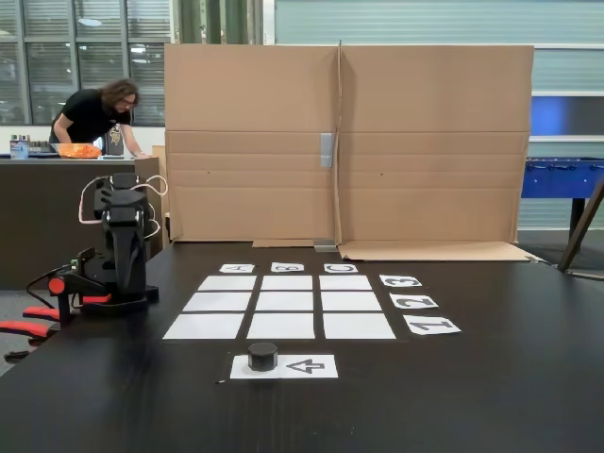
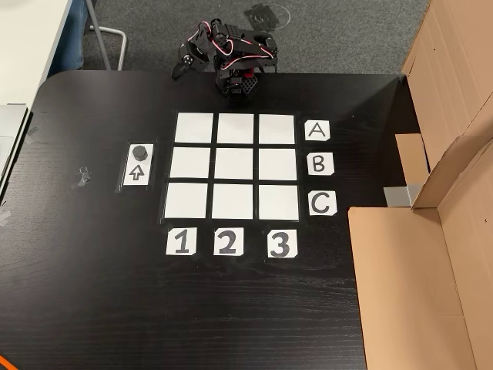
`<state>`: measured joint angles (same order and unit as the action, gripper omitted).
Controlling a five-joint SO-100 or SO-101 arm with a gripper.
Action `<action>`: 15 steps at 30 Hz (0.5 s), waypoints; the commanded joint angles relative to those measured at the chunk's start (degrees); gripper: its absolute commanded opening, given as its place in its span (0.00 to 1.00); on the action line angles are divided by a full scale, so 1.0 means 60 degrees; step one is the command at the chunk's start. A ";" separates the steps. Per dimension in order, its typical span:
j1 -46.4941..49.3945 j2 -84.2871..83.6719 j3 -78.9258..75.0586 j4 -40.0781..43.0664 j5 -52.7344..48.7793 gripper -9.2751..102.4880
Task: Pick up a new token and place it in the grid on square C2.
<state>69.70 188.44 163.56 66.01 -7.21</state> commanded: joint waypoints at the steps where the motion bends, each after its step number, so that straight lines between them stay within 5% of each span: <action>1: -0.0220 -0.1084 -0.1333 -0.0103 0.0044 0.08; 9: -0.0630 -0.4893 -0.4644 0.0630 0.0015 0.08; 15: -0.0864 -0.7456 -0.6914 0.1641 -0.0132 0.23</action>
<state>65.04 149.41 128.85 73.74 -7.56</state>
